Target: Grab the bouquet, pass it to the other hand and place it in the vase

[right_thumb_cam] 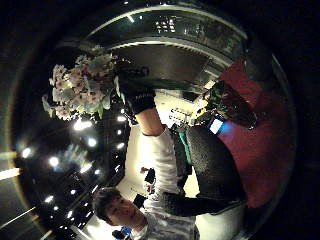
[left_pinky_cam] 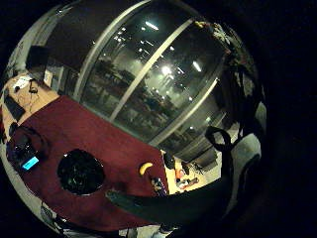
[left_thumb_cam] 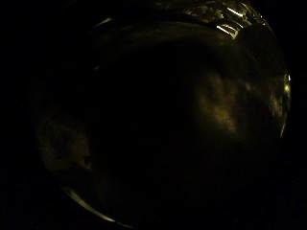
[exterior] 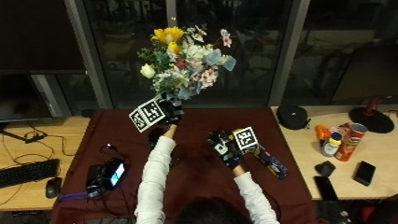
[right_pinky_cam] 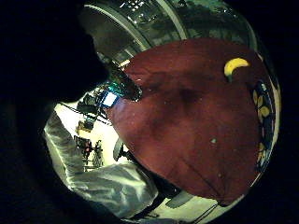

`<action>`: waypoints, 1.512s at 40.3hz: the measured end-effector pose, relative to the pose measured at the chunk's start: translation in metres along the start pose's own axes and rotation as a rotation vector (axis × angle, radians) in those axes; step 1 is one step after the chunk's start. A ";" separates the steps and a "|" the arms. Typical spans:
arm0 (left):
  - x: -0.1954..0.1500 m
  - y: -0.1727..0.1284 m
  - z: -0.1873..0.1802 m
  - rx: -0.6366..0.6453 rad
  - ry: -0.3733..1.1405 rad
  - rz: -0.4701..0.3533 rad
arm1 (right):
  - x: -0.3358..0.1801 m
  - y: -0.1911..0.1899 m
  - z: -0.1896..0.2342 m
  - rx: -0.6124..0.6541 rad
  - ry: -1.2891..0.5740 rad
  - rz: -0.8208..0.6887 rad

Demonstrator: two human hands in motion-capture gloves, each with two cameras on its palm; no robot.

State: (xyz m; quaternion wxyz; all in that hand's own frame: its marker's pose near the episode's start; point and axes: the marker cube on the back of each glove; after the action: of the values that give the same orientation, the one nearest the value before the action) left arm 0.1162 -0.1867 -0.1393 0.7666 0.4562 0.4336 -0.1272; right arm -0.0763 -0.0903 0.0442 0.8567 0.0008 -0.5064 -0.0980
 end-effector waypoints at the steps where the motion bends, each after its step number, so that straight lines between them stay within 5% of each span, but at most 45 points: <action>1: -0.004 -0.001 0.000 0.004 -0.002 -0.004 | 0.000 -0.001 0.000 0.000 0.007 -0.019; 4: -0.018 -0.003 -0.001 0.016 -0.008 -0.019 | 0.001 -0.004 0.001 -0.004 0.016 -0.109; 11: -0.045 -0.009 -0.001 0.029 -0.056 -0.059 | 0.000 0.006 0.006 -0.045 0.011 0.033; 27: -0.094 -0.012 0.002 0.042 -0.093 -0.128 | -0.012 0.011 0.007 -0.076 0.081 0.021; 53: -0.127 -0.009 -0.001 0.019 -0.077 -0.161 | 0.007 0.010 0.016 -0.095 0.083 0.032; 57: -0.134 -0.003 0.001 -0.041 -0.063 -0.179 | 0.010 0.011 0.017 -0.102 0.087 0.019; 61: -0.156 0.015 0.006 -0.262 -0.020 -0.240 | 0.017 0.012 0.014 -0.102 0.102 0.013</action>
State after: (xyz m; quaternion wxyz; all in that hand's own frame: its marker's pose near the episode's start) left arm 0.0364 -0.2141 -0.0075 0.8032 0.2960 0.4900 -0.1649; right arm -0.0788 -0.0796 0.0668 0.8809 -0.0410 -0.4566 -0.1181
